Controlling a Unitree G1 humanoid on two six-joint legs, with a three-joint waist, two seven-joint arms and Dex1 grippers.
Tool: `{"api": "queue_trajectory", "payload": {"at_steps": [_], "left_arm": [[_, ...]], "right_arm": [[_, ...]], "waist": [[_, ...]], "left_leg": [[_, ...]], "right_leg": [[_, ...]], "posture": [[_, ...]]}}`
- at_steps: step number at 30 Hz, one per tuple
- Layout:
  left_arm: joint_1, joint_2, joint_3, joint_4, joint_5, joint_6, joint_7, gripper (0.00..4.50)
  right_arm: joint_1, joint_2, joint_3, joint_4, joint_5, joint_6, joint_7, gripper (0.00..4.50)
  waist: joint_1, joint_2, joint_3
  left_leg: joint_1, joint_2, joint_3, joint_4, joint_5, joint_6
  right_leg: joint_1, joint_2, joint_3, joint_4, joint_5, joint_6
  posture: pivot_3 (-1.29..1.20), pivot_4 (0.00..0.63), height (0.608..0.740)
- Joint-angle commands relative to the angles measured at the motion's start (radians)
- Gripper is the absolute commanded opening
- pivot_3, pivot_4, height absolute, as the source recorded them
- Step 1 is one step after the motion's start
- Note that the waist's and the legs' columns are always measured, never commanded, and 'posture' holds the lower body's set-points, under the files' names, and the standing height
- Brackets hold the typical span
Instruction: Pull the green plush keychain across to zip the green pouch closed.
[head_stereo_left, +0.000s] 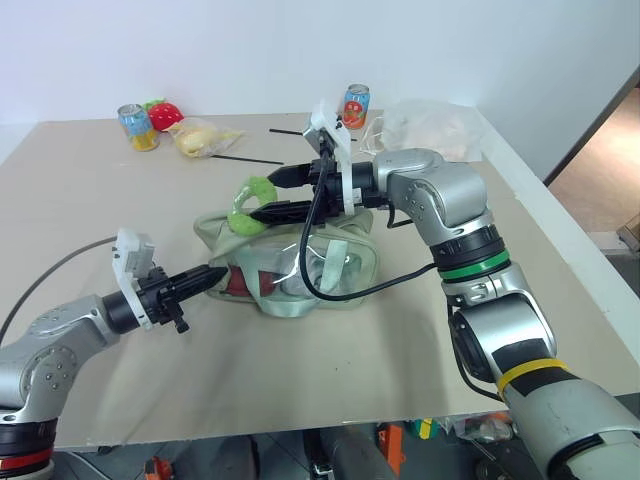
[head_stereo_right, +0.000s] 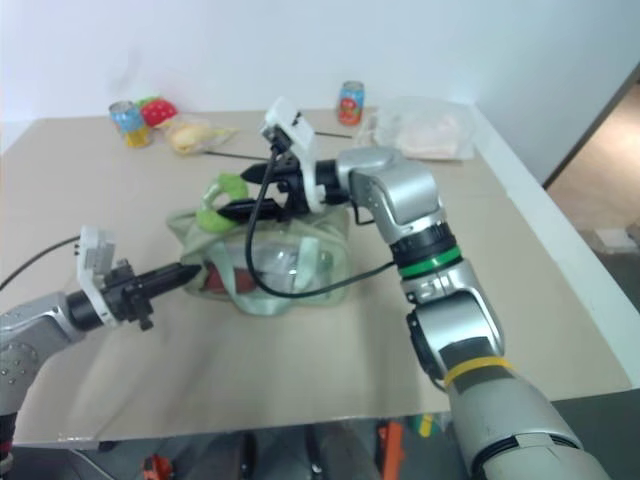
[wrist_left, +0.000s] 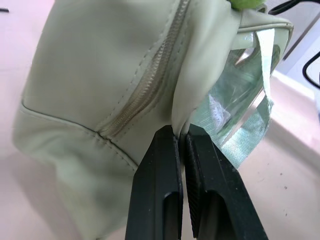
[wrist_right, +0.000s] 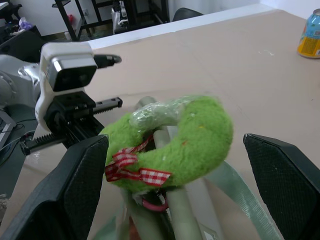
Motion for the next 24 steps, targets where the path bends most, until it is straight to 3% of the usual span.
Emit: {"api": "queue_trajectory", "payload": {"at_steps": [1, 5, 6, 10, 13, 18, 24], "left_arm": [[0.008, 0.039, 0.009, -0.018, 0.024, 0.016, -0.009, 0.0], [0.004, 0.053, 0.008, -0.02, 0.026, 0.017, -0.009, 0.0], [0.003, 0.056, 0.006, -0.019, 0.028, 0.017, -0.01, 0.0], [-0.002, 0.054, 0.0, -0.018, 0.028, 0.02, -0.01, 0.0], [-0.007, 0.049, -0.008, -0.016, 0.032, 0.022, -0.008, 0.0], [-0.007, 0.042, -0.018, -0.008, 0.038, 0.024, -0.008, 0.0], [-0.01, 0.035, -0.021, 0.001, 0.035, 0.029, -0.009, 0.0]], "right_arm": [[-0.006, 0.005, -0.016, -0.026, -0.004, -0.018, -0.003, 4.47], [-0.005, 0.011, -0.019, -0.024, -0.004, -0.023, -0.008, 4.47], [-0.004, 0.013, -0.019, -0.025, -0.004, -0.025, -0.008, 4.22], [-0.001, 0.016, -0.025, -0.029, -0.003, -0.036, -0.012, 3.03], [0.0, 0.012, -0.028, -0.031, -0.001, -0.044, -0.012, 1.72], [0.003, 0.002, -0.026, -0.032, -0.002, -0.054, -0.003, 0.03], [0.012, -0.022, -0.027, -0.048, -0.001, -0.056, 0.017, 0.03]], "waist": [[0.0, 0.0, 0.0], [0.0, 0.0, 0.0], [0.0, 0.0, 0.0], [0.0, 0.0, 0.0], [0.0, 0.0, 0.0], [0.0, 0.0, 0.0], [0.001, 0.0, 0.0]], "left_leg": [[0.0, 0.0, 0.0, 0.0, 0.0, 0.0], [-0.002, 0.0, 0.0, 0.0, 0.0, 0.0], [-0.002, 0.0, 0.0, 0.0, 0.0, 0.0], [-0.004, 0.0, 0.0, 0.0, 0.0, 0.0], [-0.004, 0.0, 0.001, 0.0, 0.0, 0.0], [-0.004, 0.0, 0.001, 0.0, 0.0, 0.0], [-0.004, 0.0, 0.001, 0.0, 0.0, 0.0]], "right_leg": [[-0.001, 0.0, 0.0, 0.0, 0.0, 0.0], [-0.007, 0.0, 0.0, 0.001, 0.0, 0.0], [-0.007, 0.0, 0.0, 0.001, 0.0, 0.0], [-0.01, 0.0, 0.0, 0.001, 0.0, 0.0], [-0.01, 0.0, 0.0, 0.001, 0.0, 0.0], [-0.01, 0.0, 0.0, 0.001, 0.0, 0.0], [-0.01, 0.0, 0.0, 0.001, 0.0, 0.0]], "posture": [[0.0, 0.15, 0.74], [0.0, 0.15, 0.74], [0.0, 0.15, 0.74], [0.0, 0.15, 0.74], [0.0, 0.15, 0.74], [0.0, 0.15, 0.74], [0.0, 0.15, 0.74]]}}
